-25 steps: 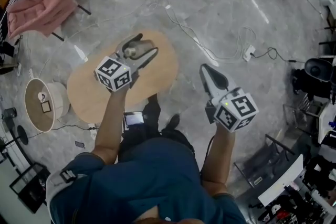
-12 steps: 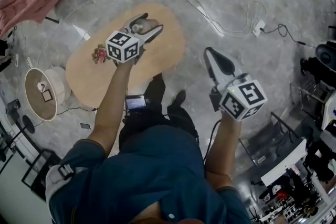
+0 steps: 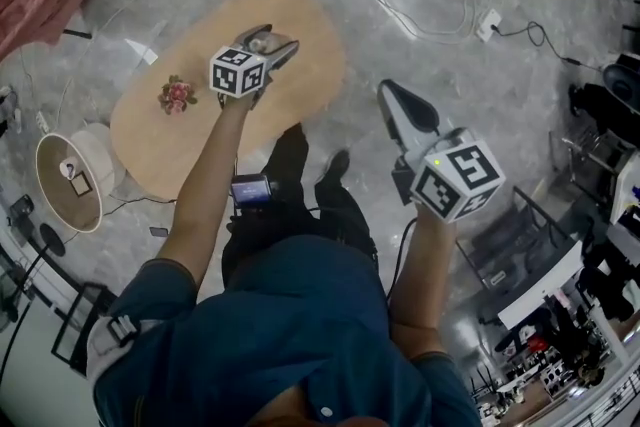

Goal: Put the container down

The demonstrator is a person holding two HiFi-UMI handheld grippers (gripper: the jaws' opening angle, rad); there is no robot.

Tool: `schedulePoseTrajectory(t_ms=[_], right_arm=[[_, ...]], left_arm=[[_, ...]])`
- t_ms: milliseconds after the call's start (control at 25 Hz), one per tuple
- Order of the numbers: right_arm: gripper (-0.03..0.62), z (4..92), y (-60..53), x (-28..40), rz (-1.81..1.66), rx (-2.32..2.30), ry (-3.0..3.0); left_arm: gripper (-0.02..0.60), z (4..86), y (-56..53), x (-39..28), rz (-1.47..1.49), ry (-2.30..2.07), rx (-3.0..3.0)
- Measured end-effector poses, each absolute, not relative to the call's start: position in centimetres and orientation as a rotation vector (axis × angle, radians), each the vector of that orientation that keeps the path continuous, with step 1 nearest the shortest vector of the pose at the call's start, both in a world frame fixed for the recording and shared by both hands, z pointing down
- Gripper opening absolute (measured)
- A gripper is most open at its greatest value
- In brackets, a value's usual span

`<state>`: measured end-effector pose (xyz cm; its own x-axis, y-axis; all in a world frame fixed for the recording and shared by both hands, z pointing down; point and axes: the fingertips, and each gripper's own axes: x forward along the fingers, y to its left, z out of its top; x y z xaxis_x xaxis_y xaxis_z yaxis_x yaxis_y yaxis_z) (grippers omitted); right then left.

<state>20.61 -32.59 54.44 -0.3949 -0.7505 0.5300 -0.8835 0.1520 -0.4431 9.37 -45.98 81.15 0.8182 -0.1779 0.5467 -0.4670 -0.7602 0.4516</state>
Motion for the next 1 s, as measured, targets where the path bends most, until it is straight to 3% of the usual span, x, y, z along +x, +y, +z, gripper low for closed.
schedulePoseTrajectory(t_ms=[440, 1000], right_arm=[[0.011, 58.6, -31.9, 19.4, 1.176, 1.594, -2.155], [0.011, 63.2, -30.3, 19.8, 1.291, 1.582, -2.044]], left_arm=[[0.327, 94.2, -44.6, 7.2, 0.897, -0.432, 2.235], [0.328, 104.8, -42.9, 4.9, 1.131, -0.414, 2.087]])
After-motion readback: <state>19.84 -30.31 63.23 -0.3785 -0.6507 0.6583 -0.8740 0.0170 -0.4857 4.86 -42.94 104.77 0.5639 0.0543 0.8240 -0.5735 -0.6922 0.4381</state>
